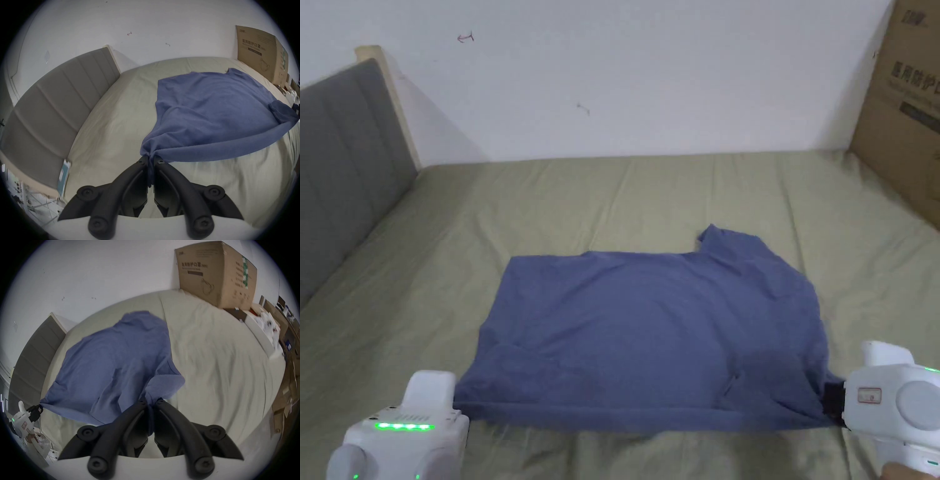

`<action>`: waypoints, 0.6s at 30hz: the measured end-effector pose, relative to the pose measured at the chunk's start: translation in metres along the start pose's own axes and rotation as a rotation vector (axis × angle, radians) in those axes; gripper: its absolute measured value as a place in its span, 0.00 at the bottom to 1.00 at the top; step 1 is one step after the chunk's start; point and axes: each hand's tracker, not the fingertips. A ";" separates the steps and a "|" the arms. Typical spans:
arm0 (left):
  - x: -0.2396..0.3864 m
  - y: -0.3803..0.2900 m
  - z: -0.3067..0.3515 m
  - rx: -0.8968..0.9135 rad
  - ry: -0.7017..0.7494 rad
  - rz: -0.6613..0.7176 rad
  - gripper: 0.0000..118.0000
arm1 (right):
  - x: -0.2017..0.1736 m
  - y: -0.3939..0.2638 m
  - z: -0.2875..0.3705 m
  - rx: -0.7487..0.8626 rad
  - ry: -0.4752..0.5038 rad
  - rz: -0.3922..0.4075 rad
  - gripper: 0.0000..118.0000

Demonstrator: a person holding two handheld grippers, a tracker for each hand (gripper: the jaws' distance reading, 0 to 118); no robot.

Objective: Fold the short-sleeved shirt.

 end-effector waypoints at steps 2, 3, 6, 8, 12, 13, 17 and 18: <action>-0.002 -0.023 0.006 -0.016 -0.004 0.000 0.04 | 0.006 -0.027 0.003 -0.018 -0.013 -0.007 0.02; -0.004 -0.034 0.009 -0.019 0.000 -0.008 0.03 | 0.013 -0.033 -0.002 -0.034 -0.002 -0.018 0.02; -0.013 -0.054 0.017 -0.029 -0.017 0.021 0.03 | 0.014 -0.051 0.002 -0.049 -0.006 -0.029 0.02; -0.019 -0.060 0.018 -0.031 -0.040 0.084 0.03 | 0.013 -0.053 -0.002 -0.035 -0.008 0.021 0.02; -0.021 -0.059 0.030 -0.037 -0.045 0.091 0.26 | 0.014 -0.049 -0.002 0.010 0.005 0.037 0.14; -0.024 -0.059 0.034 -0.028 -0.060 0.096 0.51 | 0.015 -0.049 0.000 0.004 0.023 0.035 0.35; -0.031 -0.067 0.063 0.029 -0.094 0.142 0.81 | 0.012 -0.062 0.028 0.063 0.022 0.081 0.80; -0.034 -0.071 0.070 0.040 -0.112 0.166 0.81 | 0.012 -0.068 0.036 0.077 0.023 0.104 0.80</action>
